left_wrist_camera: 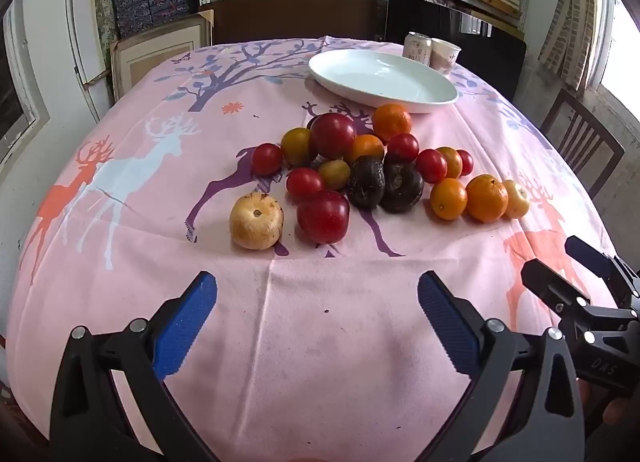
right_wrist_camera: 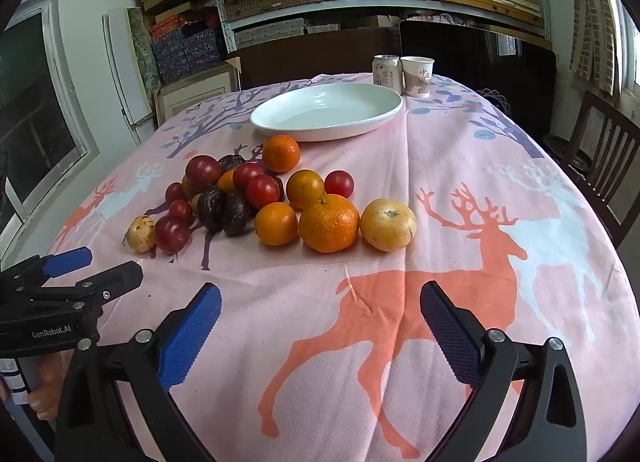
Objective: Organize fruits
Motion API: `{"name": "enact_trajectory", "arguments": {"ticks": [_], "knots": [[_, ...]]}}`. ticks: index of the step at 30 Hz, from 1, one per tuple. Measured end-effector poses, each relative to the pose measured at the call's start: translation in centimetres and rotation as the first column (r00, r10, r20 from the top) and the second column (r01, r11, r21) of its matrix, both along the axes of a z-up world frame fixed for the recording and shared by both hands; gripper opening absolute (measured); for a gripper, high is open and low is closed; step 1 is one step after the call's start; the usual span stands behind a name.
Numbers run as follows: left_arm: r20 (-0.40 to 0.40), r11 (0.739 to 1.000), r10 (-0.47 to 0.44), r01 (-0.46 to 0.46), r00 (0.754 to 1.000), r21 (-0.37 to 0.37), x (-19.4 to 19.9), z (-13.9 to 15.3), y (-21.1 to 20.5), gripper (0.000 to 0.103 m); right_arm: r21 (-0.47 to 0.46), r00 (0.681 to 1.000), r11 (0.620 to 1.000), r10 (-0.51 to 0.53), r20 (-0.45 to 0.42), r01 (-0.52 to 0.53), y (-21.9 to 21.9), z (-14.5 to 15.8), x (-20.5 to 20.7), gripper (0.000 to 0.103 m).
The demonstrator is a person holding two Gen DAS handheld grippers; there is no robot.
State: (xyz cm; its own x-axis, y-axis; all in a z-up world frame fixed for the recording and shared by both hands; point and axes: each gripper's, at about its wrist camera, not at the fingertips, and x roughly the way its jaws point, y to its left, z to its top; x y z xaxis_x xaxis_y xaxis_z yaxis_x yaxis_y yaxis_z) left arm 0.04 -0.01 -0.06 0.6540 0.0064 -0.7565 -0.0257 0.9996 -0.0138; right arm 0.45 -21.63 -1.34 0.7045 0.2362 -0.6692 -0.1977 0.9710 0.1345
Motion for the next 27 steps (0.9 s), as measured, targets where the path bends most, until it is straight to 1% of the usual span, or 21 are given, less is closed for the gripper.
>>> {"name": "enact_trajectory", "arguments": {"ticks": [4,5,7,9,11,12,16,18,27], "knots": [[0.006,1.0,0.014,-0.014,1.0,-0.003,-0.5,0.0,0.1,0.099,-0.002,1.0,1.0,-0.003,-0.009,0.003,0.1,0.0,0.0,0.1],[0.001,1.0,0.015,-0.015,1.0,-0.001,-0.6,-0.4,0.1,0.099,-0.003,1.0,1.0,0.0,-0.011,0.0,0.1,0.0,0.0,0.1],[-0.017,1.0,0.01,-0.011,1.0,-0.021,-0.6,-1.0,0.8,0.099,-0.005,1.0,1.0,0.001,-0.01,-0.001,0.1,0.0,-0.1,0.1],[-0.021,1.0,0.013,-0.013,1.0,-0.009,-0.5,-1.3,0.9,0.099,-0.004,1.0,1.0,0.001,-0.011,-0.001,0.2,-0.6,0.2,0.1],[-0.024,1.0,0.015,-0.015,1.0,-0.004,-0.6,-1.2,0.9,0.099,-0.008,1.0,1.0,-0.001,-0.014,0.001,0.4,-0.9,-0.1,0.1],[-0.04,1.0,0.019,-0.018,0.999,0.003,0.1,-1.0,0.6,0.099,-0.007,1.0,1.0,-0.002,-0.014,0.002,0.4,-1.0,-0.1,0.1],[-0.043,1.0,0.021,-0.021,0.999,0.003,0.2,-1.0,0.4,0.099,-0.011,1.0,1.0,0.0,-0.022,0.0,0.7,-1.4,0.2,0.1],[-0.042,1.0,0.02,-0.02,0.999,0.002,0.2,-1.0,0.5,0.099,-0.012,1.0,1.0,0.006,-0.029,-0.006,0.4,-0.9,0.3,0.1],[-0.032,1.0,0.027,-0.027,0.999,-0.003,0.0,-0.8,0.4,0.099,-0.013,0.999,1.0,0.008,-0.032,-0.009,0.3,-0.9,0.3,0.1]]}}
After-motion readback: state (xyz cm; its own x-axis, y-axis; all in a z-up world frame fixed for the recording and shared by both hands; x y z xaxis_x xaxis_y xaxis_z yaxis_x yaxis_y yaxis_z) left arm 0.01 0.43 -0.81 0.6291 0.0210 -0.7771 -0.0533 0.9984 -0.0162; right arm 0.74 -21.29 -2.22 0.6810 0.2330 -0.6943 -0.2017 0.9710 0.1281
